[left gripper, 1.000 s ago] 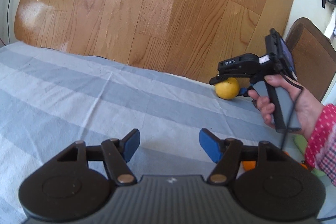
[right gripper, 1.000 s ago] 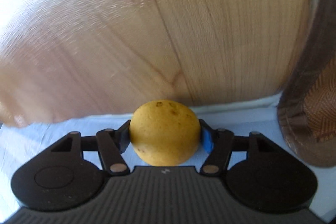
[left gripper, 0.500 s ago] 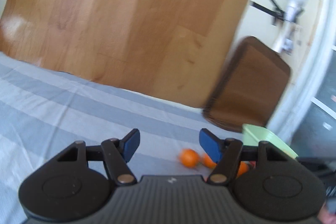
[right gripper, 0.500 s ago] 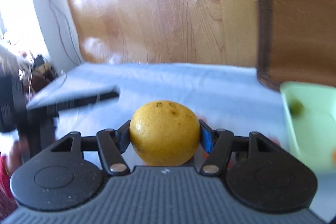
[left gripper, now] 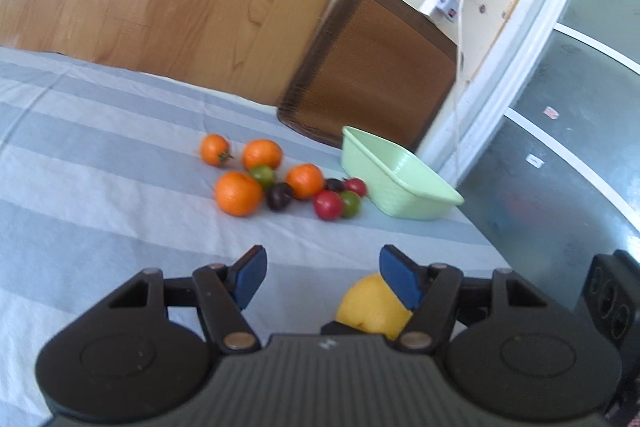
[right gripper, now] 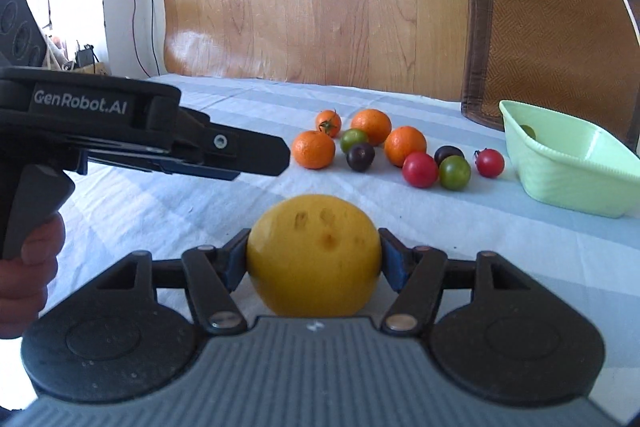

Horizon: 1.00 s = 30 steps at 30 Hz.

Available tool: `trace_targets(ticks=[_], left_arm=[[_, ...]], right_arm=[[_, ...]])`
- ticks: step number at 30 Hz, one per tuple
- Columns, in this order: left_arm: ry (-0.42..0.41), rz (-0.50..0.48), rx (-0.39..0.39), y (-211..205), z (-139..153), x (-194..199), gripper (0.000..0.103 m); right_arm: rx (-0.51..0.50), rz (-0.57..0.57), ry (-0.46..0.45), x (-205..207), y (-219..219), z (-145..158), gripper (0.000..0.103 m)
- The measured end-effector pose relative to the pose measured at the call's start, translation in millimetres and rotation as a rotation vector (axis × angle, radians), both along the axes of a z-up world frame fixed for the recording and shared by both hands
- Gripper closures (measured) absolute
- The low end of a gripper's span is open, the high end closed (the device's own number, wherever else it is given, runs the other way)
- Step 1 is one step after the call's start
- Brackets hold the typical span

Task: Organize fruits
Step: 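Lift the lemon with the right gripper while the left gripper closes on it too, then carry the lemon with both grippers into the green bowl and release it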

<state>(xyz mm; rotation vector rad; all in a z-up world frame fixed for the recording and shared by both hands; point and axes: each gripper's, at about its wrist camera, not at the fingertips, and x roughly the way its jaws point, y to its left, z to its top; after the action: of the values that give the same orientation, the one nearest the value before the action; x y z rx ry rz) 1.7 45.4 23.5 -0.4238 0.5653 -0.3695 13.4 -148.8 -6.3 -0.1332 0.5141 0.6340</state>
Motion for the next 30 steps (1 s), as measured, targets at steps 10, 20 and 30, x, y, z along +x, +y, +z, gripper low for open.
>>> trace_targets(ticks=[10, 20, 30], left_arm=[[0.029, -0.15, 0.045, -46, -3, -4, 0.038], [0.048, -0.245, 0.051, -71, -4, -18, 0.039], [0.077, -0.305, 0.054, -96, -9, -14, 0.037]], right_arm=[[-0.025, 0.033, -0.027, -14, -23, -16, 0.031], [-0.029, 0.025, -0.049, -25, -42, -21, 0.027], [-0.03, -0.008, -0.033, -31, -65, -24, 0.021]])
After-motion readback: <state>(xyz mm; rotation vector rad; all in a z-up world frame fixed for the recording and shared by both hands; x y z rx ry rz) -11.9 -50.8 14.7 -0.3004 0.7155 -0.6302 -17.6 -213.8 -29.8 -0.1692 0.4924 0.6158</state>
